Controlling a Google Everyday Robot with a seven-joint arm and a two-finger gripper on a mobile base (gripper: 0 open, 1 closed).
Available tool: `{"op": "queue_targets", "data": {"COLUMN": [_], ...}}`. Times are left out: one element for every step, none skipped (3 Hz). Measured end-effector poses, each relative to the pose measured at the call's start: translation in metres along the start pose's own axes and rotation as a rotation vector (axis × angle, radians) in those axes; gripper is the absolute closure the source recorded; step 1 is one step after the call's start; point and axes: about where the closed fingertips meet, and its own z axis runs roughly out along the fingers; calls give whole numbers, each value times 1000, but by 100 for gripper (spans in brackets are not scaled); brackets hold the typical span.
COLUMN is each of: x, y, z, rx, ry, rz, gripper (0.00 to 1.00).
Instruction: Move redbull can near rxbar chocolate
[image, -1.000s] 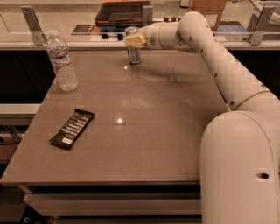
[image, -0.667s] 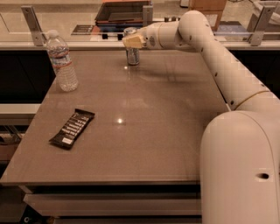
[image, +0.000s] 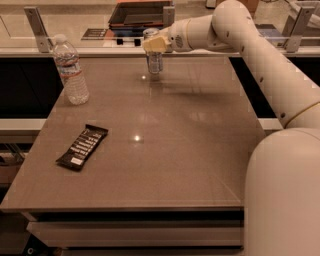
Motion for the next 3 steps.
{"op": "queue_targets", "data": {"x": [-7, -10, -11], "y": [15, 35, 59], "z": [-19, -31, -34], "rx": [6, -2, -34], "ry": [-6, -20, -21], "rz": [-3, -14, -32], "gripper": [100, 100, 100]}}
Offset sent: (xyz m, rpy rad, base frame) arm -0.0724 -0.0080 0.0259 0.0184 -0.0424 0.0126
